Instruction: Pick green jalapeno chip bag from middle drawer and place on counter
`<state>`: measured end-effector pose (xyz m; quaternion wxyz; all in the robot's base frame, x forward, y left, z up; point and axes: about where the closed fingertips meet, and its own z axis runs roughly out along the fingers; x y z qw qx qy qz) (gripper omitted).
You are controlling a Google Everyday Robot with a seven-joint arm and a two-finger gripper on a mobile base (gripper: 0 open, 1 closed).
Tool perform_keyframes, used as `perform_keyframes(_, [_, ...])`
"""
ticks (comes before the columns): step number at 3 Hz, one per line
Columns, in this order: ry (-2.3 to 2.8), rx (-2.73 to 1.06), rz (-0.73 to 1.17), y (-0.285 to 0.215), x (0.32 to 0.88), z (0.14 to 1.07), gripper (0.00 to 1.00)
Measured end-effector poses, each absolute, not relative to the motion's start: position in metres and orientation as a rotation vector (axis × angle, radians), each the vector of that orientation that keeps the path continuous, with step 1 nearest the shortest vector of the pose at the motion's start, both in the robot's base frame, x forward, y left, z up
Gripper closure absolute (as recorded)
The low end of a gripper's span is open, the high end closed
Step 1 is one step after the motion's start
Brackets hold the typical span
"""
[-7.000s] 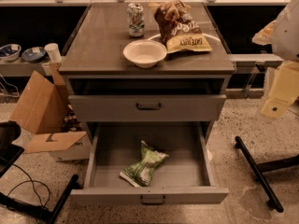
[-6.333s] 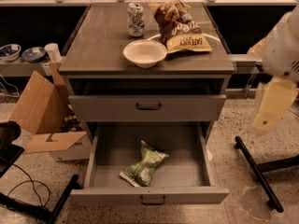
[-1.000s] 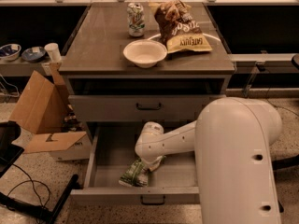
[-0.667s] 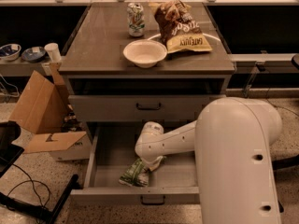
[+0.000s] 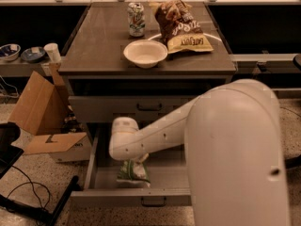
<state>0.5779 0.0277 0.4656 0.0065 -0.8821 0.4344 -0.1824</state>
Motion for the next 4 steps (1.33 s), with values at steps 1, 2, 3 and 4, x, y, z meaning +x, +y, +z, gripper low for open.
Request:
perform_keyframes(1, [1.293,-2.795,-0.739,0.046,0.580,0.551,1.00])
perform_keyframes(2, [1.257,-2.823,-0.843,0.066,0.580,0.636,1.00])
perform_keyframes(3, [1.199,-2.835,-0.968,0.096,0.570,0.749,1.00])
perform_keyframes(4, [1.173,-2.798,-1.049,0.116,0.565,0.826,1.00])
